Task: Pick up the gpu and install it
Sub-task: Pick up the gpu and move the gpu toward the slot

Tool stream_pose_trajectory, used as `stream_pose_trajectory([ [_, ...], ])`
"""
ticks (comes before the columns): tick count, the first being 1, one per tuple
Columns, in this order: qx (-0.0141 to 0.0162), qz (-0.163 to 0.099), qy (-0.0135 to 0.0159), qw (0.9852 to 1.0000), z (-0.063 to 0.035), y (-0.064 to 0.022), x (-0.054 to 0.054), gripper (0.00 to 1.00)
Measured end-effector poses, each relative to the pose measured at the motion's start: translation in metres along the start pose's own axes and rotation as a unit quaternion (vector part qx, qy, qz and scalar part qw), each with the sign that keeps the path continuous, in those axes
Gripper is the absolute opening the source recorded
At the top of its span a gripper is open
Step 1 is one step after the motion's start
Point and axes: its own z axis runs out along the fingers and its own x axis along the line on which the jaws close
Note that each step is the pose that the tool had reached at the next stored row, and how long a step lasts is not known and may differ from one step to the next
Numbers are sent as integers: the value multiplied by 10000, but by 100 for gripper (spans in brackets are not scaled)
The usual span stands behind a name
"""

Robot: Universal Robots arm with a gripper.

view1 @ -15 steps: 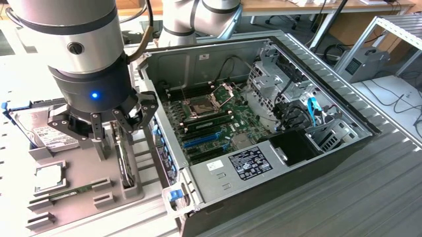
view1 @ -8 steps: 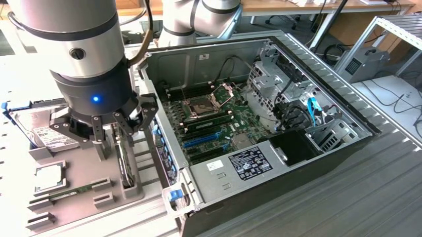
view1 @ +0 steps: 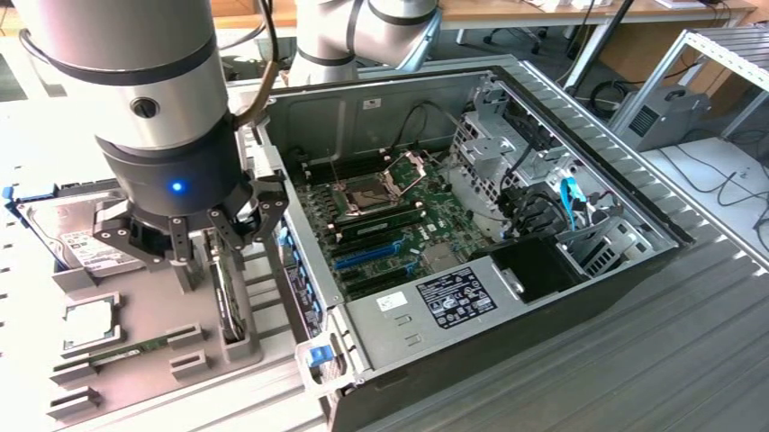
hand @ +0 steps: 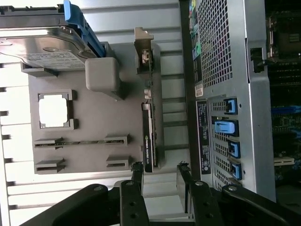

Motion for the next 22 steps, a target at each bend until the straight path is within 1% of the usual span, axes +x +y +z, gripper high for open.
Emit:
stream_pose_trajectory([
  [11,1,0,1,10000,59,-3,2,42],
  [22,0,0,0,10000,82,60,8,42],
])
